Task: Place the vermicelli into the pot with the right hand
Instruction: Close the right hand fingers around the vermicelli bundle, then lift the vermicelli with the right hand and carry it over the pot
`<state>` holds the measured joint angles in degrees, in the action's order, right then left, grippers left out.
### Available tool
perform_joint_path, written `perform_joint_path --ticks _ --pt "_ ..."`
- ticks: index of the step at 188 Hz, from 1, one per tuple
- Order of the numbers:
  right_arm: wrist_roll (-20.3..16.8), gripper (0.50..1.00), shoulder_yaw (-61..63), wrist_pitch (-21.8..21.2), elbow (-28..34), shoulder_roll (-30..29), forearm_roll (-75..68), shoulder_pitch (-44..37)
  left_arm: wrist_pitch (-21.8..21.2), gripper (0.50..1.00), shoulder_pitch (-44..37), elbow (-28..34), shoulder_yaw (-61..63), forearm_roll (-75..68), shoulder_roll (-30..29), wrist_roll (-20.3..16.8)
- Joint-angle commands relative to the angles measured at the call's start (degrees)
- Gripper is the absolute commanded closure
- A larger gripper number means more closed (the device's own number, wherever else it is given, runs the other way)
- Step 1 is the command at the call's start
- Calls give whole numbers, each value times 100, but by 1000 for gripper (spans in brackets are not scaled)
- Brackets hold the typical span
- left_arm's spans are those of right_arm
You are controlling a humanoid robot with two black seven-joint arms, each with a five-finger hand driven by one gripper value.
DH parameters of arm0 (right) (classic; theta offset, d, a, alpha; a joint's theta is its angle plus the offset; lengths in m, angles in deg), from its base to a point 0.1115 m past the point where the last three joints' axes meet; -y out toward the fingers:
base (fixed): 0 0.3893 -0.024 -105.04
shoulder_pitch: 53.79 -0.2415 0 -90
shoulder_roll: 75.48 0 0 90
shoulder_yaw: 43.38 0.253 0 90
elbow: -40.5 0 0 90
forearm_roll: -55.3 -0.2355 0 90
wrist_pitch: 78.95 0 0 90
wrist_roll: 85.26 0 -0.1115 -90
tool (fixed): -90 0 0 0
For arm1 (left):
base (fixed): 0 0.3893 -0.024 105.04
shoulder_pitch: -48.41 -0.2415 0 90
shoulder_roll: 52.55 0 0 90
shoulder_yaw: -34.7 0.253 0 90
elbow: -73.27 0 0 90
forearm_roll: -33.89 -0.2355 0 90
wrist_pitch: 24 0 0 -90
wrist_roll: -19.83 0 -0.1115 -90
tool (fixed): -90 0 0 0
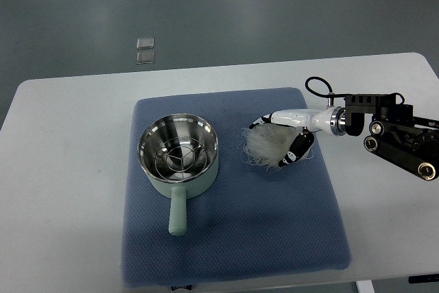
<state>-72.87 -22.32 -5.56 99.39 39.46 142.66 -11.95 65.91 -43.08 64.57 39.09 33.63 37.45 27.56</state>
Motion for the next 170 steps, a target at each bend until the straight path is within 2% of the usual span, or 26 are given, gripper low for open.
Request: perform_joint_path --ticks 1,4,9,12,20,21,22,25,31,33,40,123,170 --pt "8 644 -5 26 -1 10 0 -10 0 500 0 0 0 0 0 0" --pt "8 660 -5 26 -1 11 0 -19 0 500 0 0 0 0 0 0" --pt "8 715 4 26 -1 11 0 -19 0 500 0 0 0 0 0 0" --pt "17 728 4 26 -1 11 0 -19 0 500 0 0 0 0 0 0" --pt "26 805 4 35 -1 11 0 -28 0 500 0 0 0 0 0 0" --pt "26 830 4 35 -1 11 0 -28 0 500 0 0 0 0 0 0" --pt "26 830 4 35 -1 11 0 -28 0 500 0 0 0 0 0 0" --pt "35 877 4 52 -1 11 0 -36 0 500 0 0 0 0 0 0" --pt "35 930 -5 88 -1 2 0 -36 0 500 0 0 0 0 0 0" --pt "35 930 -5 88 -1 2 0 -36 0 500 0 0 0 0 0 0" --pt "35 1000 -14 105 -1 2 0 -45 0 500 0 0 0 0 0 0" --pt "61 1000 -67 123 -1 116 35 -423 0 500 0 0 0 0 0 0" --pt "342 1000 4 53 -1 134 -202 -1003 0 500 0 0 0 0 0 0"
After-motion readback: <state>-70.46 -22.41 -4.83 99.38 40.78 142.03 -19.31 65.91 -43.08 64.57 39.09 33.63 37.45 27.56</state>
